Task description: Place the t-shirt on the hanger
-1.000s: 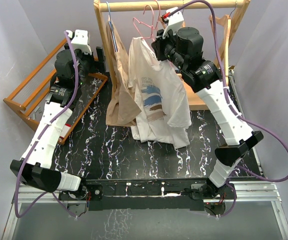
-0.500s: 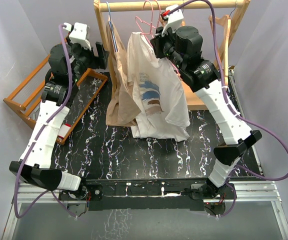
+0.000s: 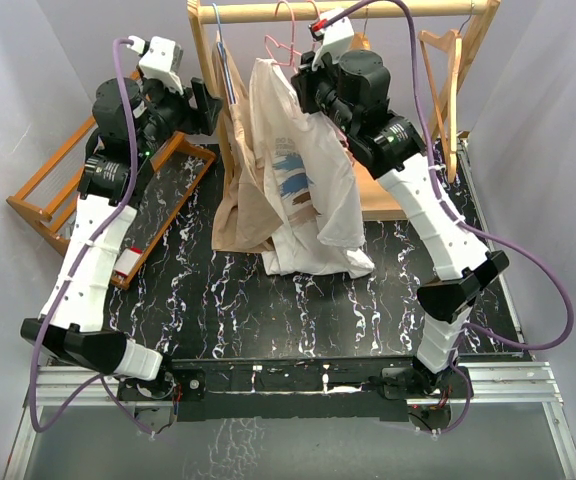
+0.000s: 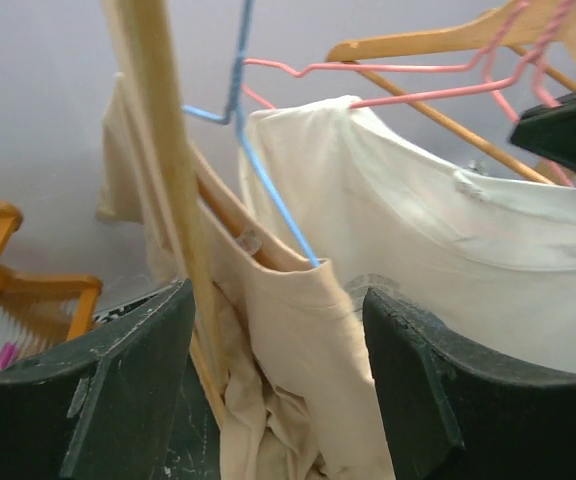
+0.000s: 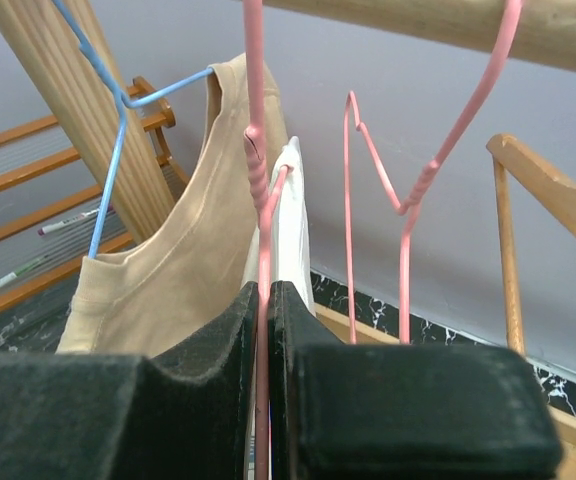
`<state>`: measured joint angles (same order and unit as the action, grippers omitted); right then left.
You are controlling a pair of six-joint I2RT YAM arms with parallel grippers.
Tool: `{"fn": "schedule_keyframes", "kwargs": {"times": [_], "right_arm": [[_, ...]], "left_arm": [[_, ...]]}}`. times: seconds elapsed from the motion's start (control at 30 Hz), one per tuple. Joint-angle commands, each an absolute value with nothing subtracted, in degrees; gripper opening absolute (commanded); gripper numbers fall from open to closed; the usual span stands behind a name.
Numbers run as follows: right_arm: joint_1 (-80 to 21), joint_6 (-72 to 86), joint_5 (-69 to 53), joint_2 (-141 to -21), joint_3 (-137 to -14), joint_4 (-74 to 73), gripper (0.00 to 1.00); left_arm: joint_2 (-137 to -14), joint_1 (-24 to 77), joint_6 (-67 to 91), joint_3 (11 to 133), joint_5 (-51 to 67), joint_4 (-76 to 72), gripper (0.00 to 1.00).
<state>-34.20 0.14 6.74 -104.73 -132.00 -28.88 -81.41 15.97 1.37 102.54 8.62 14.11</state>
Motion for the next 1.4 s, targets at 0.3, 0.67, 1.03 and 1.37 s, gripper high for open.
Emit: {"fn": "schedule_keyframes", "kwargs": {"times": [0.3, 0.67, 1.03, 1.37], "right_arm": [[-34.87, 3.34, 4.87, -89.35, -123.07, -30.0, 0.08], [-34.84, 4.88, -1.45, -79.27, -115.28, -40.98, 0.08], [-34.84, 5.15, -2.72, -77.08, -110.57, -40.28, 0.08], [-34.87, 5.1, -0.71, -76.91, -110.69, -37.75, 0.08]], "left_arm": [[-89.0, 29.51, -1.69, 110.41, 20.47, 17.61, 0.61], [-88.45, 29.63, -3.36, 109.71, 15.7, 17.14, 0.54], [-91.6, 29.69, 8.28, 113.56, 26.43, 20.49, 0.35], [-90.72, 29.84, 10.49, 109.13, 25.56, 22.38, 0.3]]}}
